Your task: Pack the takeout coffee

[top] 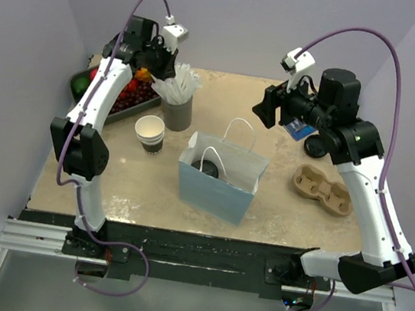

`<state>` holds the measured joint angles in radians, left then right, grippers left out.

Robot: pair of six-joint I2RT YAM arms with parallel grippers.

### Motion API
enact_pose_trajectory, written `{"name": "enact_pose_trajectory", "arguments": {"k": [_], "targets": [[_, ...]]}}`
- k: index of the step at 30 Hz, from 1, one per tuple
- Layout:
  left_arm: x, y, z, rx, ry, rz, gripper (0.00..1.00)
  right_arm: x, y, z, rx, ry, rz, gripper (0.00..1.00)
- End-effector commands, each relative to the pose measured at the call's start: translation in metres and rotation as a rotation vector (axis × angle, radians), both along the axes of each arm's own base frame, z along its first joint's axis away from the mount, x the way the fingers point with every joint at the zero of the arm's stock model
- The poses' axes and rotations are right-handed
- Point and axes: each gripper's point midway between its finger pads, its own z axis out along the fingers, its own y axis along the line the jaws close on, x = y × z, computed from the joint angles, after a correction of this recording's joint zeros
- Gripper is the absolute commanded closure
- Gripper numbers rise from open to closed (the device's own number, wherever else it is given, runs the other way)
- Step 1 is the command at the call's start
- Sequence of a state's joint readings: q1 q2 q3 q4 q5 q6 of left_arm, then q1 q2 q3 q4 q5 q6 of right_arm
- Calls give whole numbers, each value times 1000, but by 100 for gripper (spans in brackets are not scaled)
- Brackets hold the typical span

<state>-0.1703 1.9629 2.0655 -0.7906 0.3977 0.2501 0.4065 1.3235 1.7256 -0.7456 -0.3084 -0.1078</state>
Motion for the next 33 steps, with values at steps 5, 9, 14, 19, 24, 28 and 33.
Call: {"name": "enact_pose_trajectory", "arguments": {"k": [5,9,14,19,24,28,33], "targets": [[-39,-15,152,-130,-353,-133,100,0,-2,22,25,-67,-3,31],[-73,-12,205,-143,-511,-162,100,10,-12,23,3,-87,-66,32],[-145,-21,257,-154,-699,-340,100,34,-39,26,-46,-125,-197,32],[-213,-27,286,-197,-812,-462,100,52,-59,25,-68,-128,-281,32],[-262,-37,283,-243,-782,-609,100,64,-67,15,-86,-109,-316,32],[-289,-43,263,-284,-679,-704,100,71,-71,10,-89,-94,-332,32],[-299,-44,235,-278,-590,-761,100,73,-71,7,-92,-87,-332,32]]}}
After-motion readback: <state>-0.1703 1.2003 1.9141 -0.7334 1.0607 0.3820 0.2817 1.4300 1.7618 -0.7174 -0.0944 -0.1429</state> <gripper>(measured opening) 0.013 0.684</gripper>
